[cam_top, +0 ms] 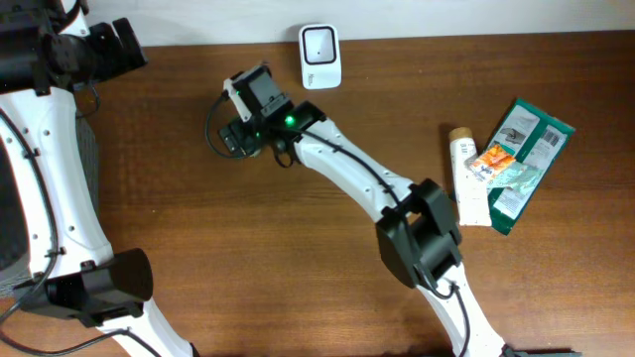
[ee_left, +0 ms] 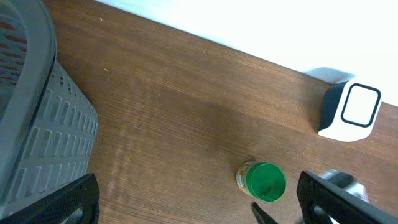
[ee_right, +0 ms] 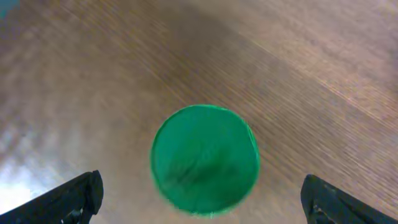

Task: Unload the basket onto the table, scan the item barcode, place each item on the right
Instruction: 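Move the right gripper left over the green-lidded jar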

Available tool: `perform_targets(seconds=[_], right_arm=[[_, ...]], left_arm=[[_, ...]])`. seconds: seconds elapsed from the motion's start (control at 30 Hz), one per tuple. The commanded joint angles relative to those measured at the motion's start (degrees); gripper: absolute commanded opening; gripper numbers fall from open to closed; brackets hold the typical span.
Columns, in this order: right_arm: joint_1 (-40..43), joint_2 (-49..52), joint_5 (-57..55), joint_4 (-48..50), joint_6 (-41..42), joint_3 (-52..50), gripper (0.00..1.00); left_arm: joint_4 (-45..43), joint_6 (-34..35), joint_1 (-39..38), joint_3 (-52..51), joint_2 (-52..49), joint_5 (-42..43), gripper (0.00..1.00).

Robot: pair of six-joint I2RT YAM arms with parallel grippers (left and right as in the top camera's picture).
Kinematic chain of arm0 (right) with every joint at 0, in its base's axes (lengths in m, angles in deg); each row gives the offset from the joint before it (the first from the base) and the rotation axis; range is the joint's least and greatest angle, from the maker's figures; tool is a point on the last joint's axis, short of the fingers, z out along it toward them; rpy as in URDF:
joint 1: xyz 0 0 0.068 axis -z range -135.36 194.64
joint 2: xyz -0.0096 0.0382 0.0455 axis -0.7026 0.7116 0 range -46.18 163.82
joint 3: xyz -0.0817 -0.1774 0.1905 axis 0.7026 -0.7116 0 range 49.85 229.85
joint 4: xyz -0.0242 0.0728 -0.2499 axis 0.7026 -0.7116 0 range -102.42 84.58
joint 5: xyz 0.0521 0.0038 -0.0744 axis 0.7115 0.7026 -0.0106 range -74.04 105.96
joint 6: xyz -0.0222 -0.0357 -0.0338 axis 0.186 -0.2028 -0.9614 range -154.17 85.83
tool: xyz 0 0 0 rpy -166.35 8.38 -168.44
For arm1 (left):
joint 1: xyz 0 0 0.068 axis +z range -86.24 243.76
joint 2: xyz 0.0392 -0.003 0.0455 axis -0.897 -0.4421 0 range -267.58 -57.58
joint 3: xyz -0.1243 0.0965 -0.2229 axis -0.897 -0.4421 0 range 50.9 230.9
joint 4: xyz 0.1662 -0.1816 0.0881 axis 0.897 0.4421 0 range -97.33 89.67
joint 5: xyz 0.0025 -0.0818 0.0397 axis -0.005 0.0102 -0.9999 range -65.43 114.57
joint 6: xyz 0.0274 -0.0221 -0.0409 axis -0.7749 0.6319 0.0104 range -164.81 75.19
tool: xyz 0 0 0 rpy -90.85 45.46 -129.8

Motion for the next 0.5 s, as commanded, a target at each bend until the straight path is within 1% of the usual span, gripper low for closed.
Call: perform_targets(seconds=[0.0, 0.17, 0.3, 0.4, 0.47], right_arm=[[0.33, 2.54, -2.05, 2.23, -0.87, 0.66, 0.98], [0.22, 4.22, 2.64, 4.39, -2.12, 0.66, 0.98], [0.22, 6.16, 2.75, 5.51, -2.12, 0.66, 0.98], [0.33, 6.38, 2.56, 6.54, -2.12, 0.66, 0.84], [0.39, 6.38, 2.56, 6.27, -2.12, 0.66, 0.82]], left_arm=[[0.07, -0.68, -0.02, 0.22, 0.26, -0.44, 0.99], [0.44, -0.7, 0.0, 0.22, 0.26, -0.44, 0.99], [2.05, -0.7, -0.02, 0.22, 0.24, -0.44, 0.99], [2.67, -0.7, 0.0, 0.22, 0.24, -0.44, 0.99], [2.62, -0.7, 0.0, 0.22, 0.24, -0.44, 0.99]])
